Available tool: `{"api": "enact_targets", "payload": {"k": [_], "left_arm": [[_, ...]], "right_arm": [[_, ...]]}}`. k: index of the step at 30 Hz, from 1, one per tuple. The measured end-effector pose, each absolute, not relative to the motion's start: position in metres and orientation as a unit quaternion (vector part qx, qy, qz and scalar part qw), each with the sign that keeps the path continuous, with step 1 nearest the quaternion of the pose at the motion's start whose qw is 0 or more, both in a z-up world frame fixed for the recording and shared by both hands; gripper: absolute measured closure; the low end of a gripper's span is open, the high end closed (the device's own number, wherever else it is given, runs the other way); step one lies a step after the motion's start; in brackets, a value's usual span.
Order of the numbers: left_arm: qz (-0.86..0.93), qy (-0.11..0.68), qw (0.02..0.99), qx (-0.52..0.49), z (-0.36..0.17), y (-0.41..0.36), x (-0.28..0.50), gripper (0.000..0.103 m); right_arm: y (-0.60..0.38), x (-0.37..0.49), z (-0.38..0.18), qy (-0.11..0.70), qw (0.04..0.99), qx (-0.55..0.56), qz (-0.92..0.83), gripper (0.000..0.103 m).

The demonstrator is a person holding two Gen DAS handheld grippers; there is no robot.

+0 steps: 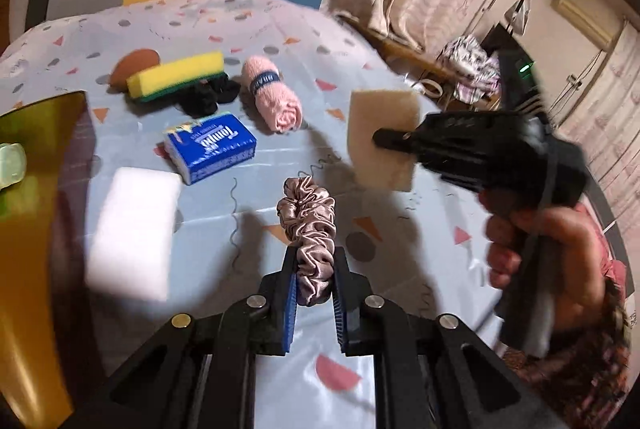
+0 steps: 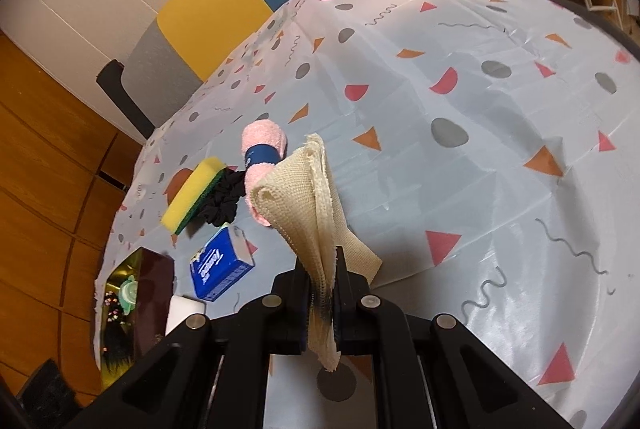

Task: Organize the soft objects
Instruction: 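Carry the scrunchie into the gold tray and open the left tool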

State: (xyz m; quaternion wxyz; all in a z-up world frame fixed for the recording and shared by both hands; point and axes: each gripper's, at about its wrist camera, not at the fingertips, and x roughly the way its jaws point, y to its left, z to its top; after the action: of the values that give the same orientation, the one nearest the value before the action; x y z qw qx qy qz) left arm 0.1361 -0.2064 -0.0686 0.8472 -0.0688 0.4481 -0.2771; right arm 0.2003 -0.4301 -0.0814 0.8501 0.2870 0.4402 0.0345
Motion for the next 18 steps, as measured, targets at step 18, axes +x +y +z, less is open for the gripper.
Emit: {"api": "enact_targets", "payload": {"k": [18], "left_arm": [[-0.159, 0.397, 0.893, -0.143, -0.036, -0.060, 0.135, 0.089]], "right_arm": [[-0.415, 0.199, -0.080, 0.434, 0.855, 0.277, 0.065, 0.094]]}}
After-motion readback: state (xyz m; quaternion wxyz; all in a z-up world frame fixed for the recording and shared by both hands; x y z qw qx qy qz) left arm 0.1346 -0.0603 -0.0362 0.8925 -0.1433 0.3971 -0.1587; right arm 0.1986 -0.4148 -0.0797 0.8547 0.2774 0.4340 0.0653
